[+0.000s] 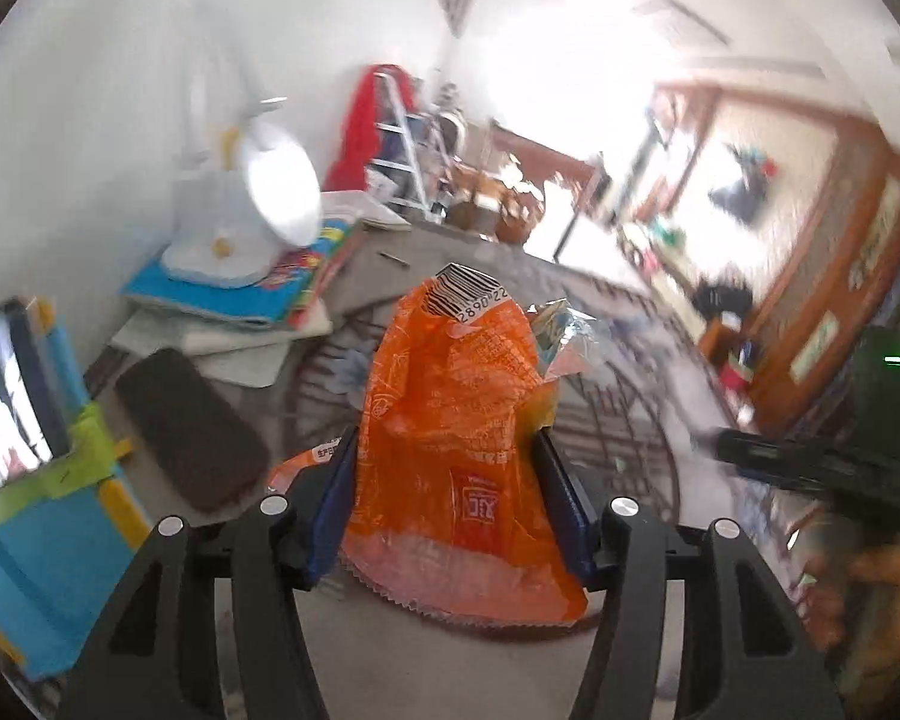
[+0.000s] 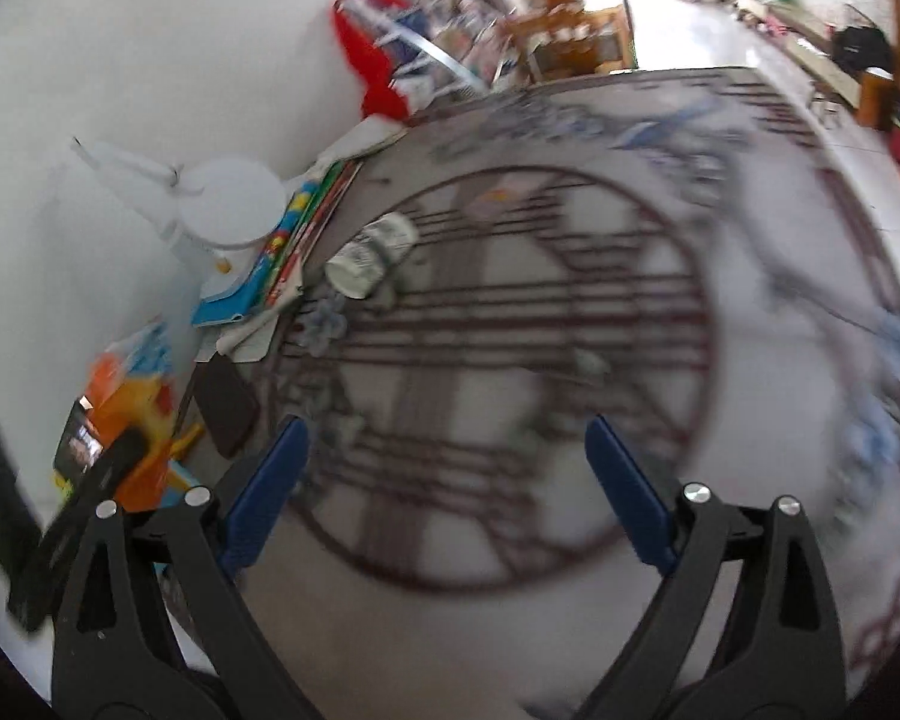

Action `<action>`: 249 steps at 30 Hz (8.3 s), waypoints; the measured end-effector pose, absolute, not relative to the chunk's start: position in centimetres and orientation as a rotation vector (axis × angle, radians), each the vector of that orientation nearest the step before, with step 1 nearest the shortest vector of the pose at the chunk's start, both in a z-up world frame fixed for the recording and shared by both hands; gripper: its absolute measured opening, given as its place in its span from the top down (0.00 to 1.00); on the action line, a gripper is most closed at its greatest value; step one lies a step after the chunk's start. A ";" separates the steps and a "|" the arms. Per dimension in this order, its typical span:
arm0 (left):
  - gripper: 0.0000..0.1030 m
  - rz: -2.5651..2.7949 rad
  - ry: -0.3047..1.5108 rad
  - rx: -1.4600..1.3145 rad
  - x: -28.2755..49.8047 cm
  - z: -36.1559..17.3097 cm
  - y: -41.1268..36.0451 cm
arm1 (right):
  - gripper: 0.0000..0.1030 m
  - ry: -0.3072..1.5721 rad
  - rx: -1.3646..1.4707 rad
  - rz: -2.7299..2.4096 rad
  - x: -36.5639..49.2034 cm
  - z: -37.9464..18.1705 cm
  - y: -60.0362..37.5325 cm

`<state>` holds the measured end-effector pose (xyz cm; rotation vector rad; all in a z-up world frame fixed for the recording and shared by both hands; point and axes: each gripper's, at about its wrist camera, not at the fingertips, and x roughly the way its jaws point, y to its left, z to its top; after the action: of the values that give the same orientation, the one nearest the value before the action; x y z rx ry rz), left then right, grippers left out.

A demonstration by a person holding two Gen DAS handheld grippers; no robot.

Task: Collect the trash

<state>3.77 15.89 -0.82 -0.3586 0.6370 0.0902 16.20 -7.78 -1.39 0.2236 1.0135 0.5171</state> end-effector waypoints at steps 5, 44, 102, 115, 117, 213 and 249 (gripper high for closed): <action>0.47 0.105 0.608 -0.467 3.1 -0.9 19.1 | 0.11 1.059 0.119 0.515 21.9 -2.9 1.6; 0.45 0.024 0.601 -0.430 4.2 -1.4 15.0 | 0.57 0.974 0.087 0.495 10.0 -2.8 -8.2; 0.44 -0.227 0.738 -0.122 -2.2 -0.7 -7.3 | 0.56 0.632 0.304 0.197 -6.7 -0.4 -28.2; 0.44 -0.327 0.756 -0.066 -2.2 -0.7 -12.4 | 0.56 0.615 0.364 0.158 -7.7 -0.7 -31.4; 0.44 -0.341 0.758 -0.059 -2.3 -0.7 -13.1 | 0.56 0.607 0.355 0.152 -7.8 -0.5 -31.6; 0.08 -0.686 0.630 -0.027 3.2 3.7 -23.0 | 0.05 0.423 0.274 -0.193 -8.5 3.0 -40.8; 0.08 -0.024 0.365 -0.098 -0.7 4.5 -5.8 | 0.04 0.213 0.176 -0.204 -5.3 1.4 -30.6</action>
<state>-0.66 -5.78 4.49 -0.0978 0.3653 -0.0240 -5.27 -30.59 1.39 0.1765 0.2135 -0.2038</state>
